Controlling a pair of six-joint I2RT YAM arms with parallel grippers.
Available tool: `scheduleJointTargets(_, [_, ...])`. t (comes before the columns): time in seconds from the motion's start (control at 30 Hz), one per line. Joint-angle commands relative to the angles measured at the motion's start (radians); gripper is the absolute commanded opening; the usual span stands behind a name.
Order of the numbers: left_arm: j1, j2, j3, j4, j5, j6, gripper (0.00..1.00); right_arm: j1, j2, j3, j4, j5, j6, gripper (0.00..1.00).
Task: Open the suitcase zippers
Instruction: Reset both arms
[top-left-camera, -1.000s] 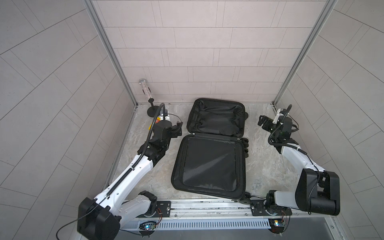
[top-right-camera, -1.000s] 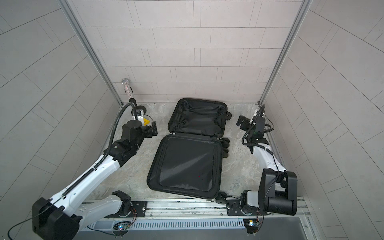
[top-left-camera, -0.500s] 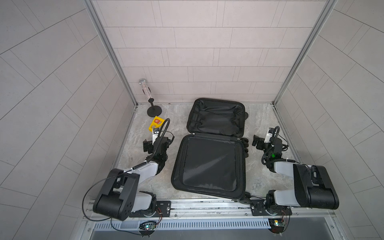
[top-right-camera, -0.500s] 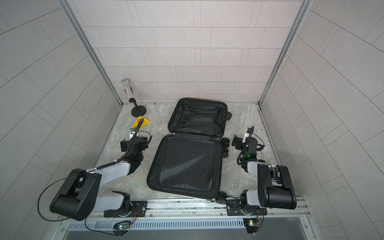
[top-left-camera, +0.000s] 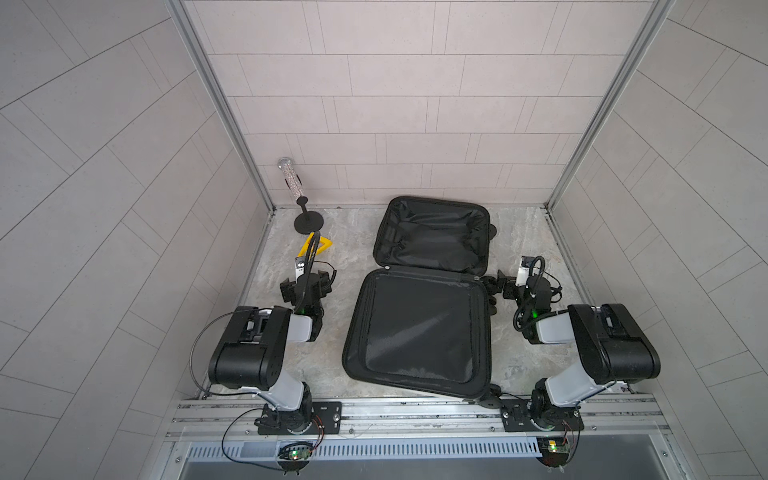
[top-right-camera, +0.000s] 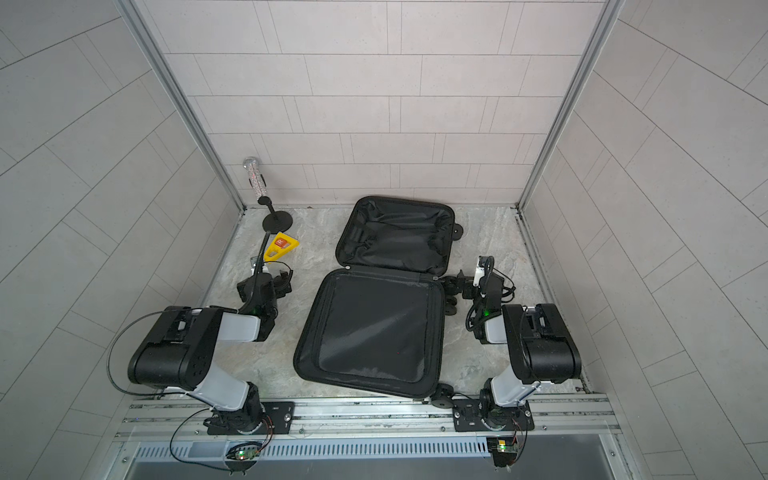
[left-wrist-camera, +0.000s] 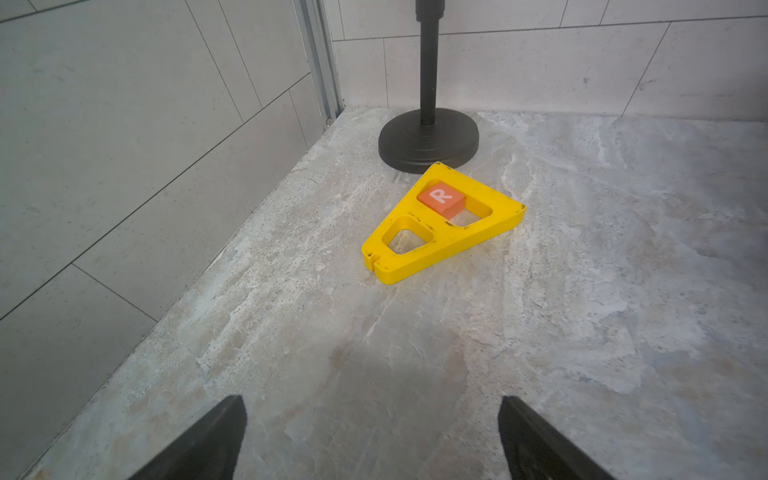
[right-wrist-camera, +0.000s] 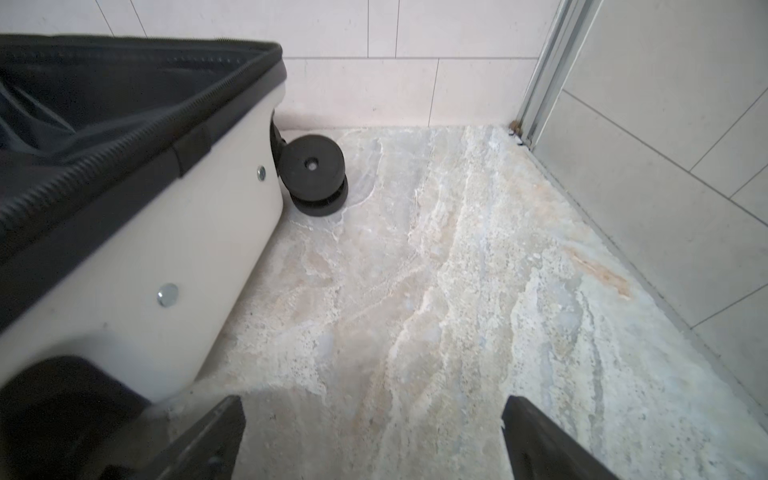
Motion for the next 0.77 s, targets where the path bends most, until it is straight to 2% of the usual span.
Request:
scheduleJointTargets(0.0, [0.001, 0.024, -0.010, 0.121, -0.001, 0.005, 1.00, 0.010, 0.000, 0.009, 0.019, 0.045, -0.023, 1.00])
scheduleJointTargets(0.1, [0.001, 0.007, 0.004, 0.060, 0.002, -0.001, 1.00, 0.009, 0.007, -0.008, 0.068, 0.044, -0.026, 1.00])
scheduleJointTargets(0.17, [-0.002, 0.022, -0.006, 0.109, 0.002, 0.010, 1.00, 0.010, 0.016, -0.010, 0.082, 0.058, -0.021, 1.00])
scheduleJointTargets(0.4, [-0.004, 0.018, 0.004, 0.084, 0.006, 0.012, 1.00, 0.012, 0.010, 0.027, 0.007, -0.042, -0.060, 1.00])
scheduleJointTargets(0.73, [-0.005, 0.020, 0.003, 0.085, 0.006, 0.013, 1.00, 0.015, 0.010, 0.034, -0.006, -0.045, -0.064, 1.00])
